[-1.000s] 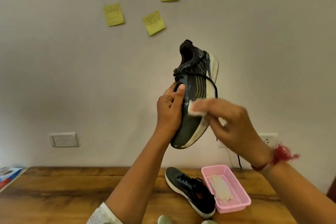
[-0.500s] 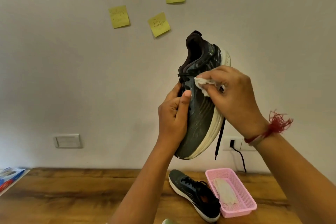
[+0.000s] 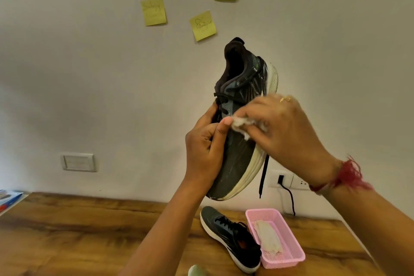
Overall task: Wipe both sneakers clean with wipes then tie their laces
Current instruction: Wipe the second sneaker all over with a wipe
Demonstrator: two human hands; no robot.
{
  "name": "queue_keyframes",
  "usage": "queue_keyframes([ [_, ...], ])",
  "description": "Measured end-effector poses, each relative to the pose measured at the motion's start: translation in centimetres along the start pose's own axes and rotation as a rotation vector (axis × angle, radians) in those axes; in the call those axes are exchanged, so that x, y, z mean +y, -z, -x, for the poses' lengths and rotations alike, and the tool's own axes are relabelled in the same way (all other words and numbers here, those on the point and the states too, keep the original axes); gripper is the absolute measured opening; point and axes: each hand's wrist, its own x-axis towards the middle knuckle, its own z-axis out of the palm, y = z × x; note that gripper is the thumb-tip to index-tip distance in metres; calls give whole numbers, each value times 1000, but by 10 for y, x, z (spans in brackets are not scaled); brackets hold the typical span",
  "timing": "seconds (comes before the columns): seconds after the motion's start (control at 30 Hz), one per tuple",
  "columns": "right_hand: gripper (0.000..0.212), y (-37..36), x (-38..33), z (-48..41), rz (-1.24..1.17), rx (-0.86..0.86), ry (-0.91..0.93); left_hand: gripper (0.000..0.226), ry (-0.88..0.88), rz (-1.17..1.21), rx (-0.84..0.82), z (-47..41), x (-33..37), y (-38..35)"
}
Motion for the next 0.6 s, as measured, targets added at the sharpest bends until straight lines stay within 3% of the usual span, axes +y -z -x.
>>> queue_keyframes([
  [0.1,11,7,8,-22,52,102,-64,67,3,19,10,-3,6,-3],
  [0.27,11,5,-3,-11,-93,-90,2,64,39,30,-7,-2,0,5],
  [0.43,8,2,8,-25,0,20,-52,55,41,22,-37,-2,1,3],
  [0.53,15,2,3,-13,-42,-135,141,56,65,1,-41,-1,-2,9],
  [0.6,21,7,6,-12,99,-179,296,57,53,-13,-62,1,-3,13],
])
